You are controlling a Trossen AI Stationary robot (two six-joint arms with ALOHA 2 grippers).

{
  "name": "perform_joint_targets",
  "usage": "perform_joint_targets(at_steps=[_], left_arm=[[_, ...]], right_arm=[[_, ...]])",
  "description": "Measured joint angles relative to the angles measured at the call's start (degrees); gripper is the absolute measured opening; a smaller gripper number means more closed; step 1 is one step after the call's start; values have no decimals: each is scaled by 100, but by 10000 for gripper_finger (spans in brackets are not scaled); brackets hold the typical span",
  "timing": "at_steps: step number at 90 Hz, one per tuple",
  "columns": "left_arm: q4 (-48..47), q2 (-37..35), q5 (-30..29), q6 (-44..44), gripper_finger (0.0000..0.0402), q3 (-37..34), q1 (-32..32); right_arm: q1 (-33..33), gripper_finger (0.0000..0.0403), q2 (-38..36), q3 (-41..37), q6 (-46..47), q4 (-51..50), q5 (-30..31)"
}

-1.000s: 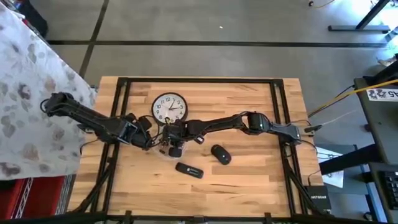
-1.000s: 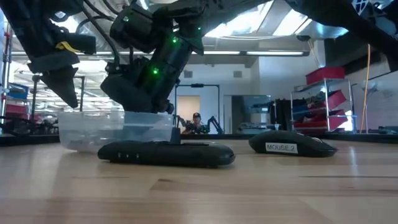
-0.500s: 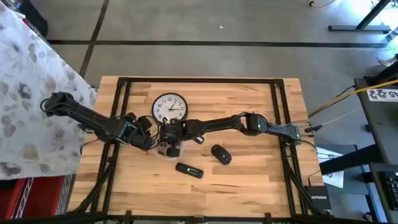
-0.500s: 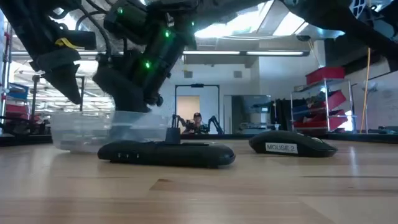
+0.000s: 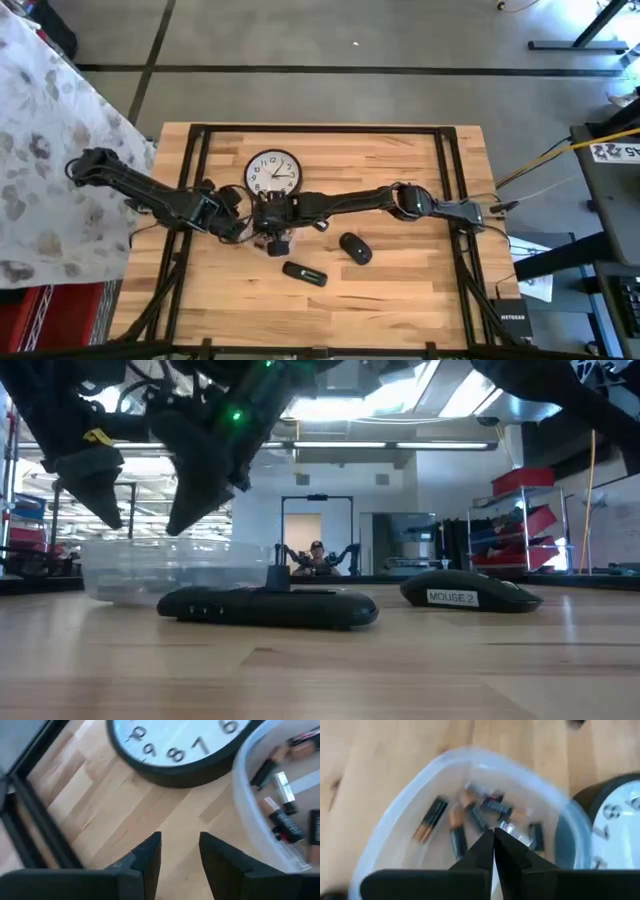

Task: Insert battery
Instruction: Insert the silver battery into the remote control

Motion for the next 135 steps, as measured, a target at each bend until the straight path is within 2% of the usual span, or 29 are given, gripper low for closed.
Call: perform_joint_targets(at_steps=[7, 19, 31, 52, 63, 81, 99, 113, 135], left_arm=[[-153, 0, 99, -154, 118, 0, 0], [-254, 2, 676, -546, 118, -21, 2], [-84, 4, 1025, -868, 117, -358, 2], [1433, 3, 1273, -690, 100, -1240, 4], [1917, 2, 1276, -535, 97, -1509, 4], [2066, 2, 1054, -416, 96, -1624, 4], [2352, 2, 959, 43, 96, -1624, 4], [2683, 7, 920, 314, 96, -1624, 9], [2806, 7, 473, 438, 96, -1631, 13]], right_arm=[[-10, 0, 14, -4, -4, -83, -19], [-62, 1, 178, -4, -161, 103, -56], [-171, 6, 436, -4, -460, 347, -105], [-324, 73, 597, 7, -757, 352, -333], [-321, 115, 570, 7, -1034, 253, -539], [-354, 153, 551, 7, -1420, 345, -359], [-450, 153, 551, 7, -1866, 784, -475], [-513, 152, 613, 7, -2388, 930, -1044], [-564, 152, 664, -20, -2562, 1128, -1261]])
